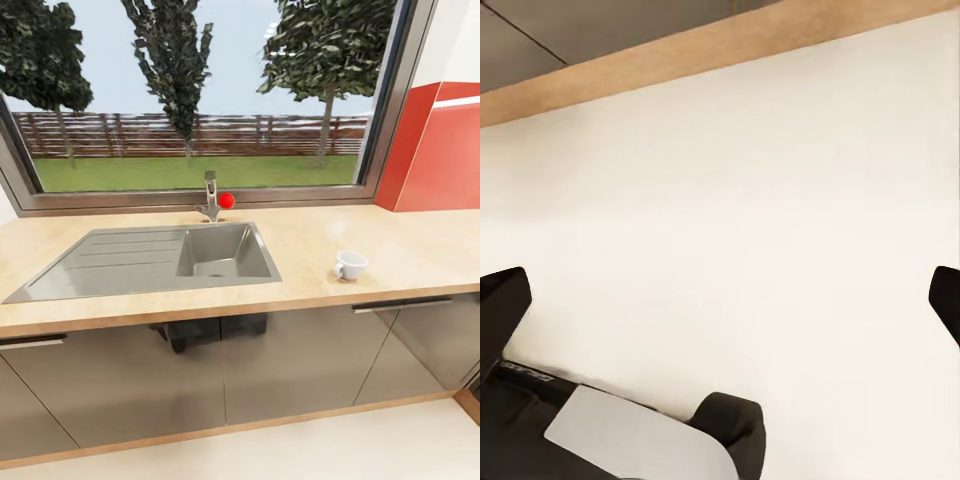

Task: Set up a coffee station on the kitchen countertop: keep the coffee maker on the countertop, move the bottle of coffee from the kitchen shelf to the counter next to the coffee maker, place a paper coffee filter on top of the coffee maker, put the saucer next to the coffee maker with the coffee cup on the saucer, and place the electric kettle next to the coffee maker.

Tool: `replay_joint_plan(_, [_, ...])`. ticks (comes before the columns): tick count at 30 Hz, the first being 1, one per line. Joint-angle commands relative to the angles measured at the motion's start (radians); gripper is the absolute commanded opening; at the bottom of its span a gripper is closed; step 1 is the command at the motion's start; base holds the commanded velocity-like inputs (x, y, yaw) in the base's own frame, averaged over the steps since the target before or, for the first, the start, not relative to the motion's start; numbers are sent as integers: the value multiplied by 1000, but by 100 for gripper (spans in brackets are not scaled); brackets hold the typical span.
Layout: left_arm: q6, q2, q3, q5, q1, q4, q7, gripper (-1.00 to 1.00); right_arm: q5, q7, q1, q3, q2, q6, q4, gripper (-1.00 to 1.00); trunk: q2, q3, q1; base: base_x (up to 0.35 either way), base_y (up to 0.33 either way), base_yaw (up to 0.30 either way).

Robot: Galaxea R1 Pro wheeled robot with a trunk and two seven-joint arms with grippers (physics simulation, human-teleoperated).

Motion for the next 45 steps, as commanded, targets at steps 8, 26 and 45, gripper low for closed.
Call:
replay_joint_plan(8, [4, -1, 7, -4, -1, 1, -3, 100, -2, 43, 0, -237, -3, 135, -337, 100, 0, -1, 0, 2, -2, 0])
replay_joint_plan(26, [1, -1, 8, -4, -1, 1, 1, 100, -2, 52, -205, -477, -293, 1006, -1053, 100, 0, -1, 0, 0, 0, 0])
replay_joint_plan(45, [3, -1, 8, -3, 1, 2, 2, 100, 270, -52, -1295, 345, -302, 1082, -420, 100, 0, -1, 0, 0, 0, 0])
